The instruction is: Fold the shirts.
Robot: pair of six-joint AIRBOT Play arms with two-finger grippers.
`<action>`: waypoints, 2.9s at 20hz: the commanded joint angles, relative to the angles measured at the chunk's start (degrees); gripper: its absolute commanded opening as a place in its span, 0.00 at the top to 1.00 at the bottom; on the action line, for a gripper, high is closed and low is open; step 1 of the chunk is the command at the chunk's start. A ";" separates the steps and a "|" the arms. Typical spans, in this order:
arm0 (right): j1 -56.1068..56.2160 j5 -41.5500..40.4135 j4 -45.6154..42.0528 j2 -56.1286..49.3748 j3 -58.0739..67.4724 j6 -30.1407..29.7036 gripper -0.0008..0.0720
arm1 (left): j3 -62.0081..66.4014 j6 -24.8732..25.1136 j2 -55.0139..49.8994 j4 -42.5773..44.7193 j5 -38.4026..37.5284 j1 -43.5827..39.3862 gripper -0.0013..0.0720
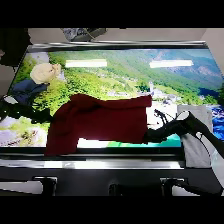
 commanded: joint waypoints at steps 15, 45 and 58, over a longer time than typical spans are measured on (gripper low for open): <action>5.53 -5.99 -43.15 21.81 58.07 -3.45 0.92 | 36.87 -1.18 27.39 -19.04 16.20 1.03 0.94; 5.55 -2.54 -29.40 -25.46 64.46 6.12 0.92 | 21.44 -4.24 -4.74 0.11 14.47 -8.70 0.94; 5.51 -11.89 -32.98 -25.53 64.87 2.69 0.92 | 25.07 -4.00 -8.00 -1.42 21.18 -9.25 0.94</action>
